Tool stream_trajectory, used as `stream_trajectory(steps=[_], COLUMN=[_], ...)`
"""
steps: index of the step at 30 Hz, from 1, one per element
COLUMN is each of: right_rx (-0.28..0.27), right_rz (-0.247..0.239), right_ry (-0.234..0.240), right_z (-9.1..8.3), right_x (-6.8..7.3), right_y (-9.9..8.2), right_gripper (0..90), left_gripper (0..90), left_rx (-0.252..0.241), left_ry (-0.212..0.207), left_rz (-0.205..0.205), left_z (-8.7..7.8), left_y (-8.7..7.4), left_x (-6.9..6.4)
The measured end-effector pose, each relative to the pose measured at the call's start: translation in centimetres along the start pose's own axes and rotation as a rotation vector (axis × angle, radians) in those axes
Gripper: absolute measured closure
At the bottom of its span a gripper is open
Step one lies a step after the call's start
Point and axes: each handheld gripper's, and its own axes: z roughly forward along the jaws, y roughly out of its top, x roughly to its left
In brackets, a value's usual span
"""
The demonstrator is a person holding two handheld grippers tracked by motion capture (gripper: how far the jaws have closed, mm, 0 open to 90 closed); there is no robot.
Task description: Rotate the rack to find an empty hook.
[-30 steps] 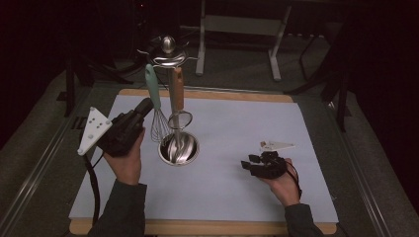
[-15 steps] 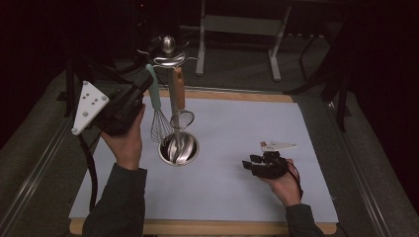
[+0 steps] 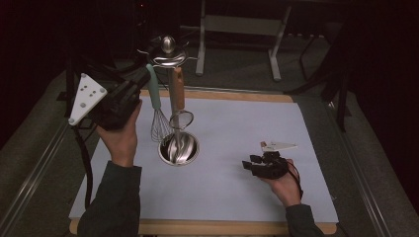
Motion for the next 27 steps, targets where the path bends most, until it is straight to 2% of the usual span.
stream_trajectory(steps=[14, 22, 25, 27], right_rx=[-0.001, 0.001, 0.000, 0.000], right_rz=[-0.002, 0.003, 0.004, 0.005], right_ry=[-0.003, -0.003, -0.003, -0.003], right_z=[-0.1, -0.1, -0.2, -0.2], right_x=[-0.1, -0.2, -0.2, -0.2], right_y=[-0.1, -0.2, -0.2, -0.2], right_gripper=[55.1, 55.1, 55.0, 55.0], left_gripper=[89.5, 89.5, 89.3, 89.3], left_rx=[0.002, 0.011, 0.018, 0.024], left_ry=[0.035, 0.044, 0.034, 0.036], left_rz=[0.003, -0.004, -0.005, 0.007], left_z=[0.1, 0.1, 0.2, 0.2], left_y=[0.1, 0.3, 0.4, 0.5], left_x=[0.8, 1.6, 1.9, 1.9])
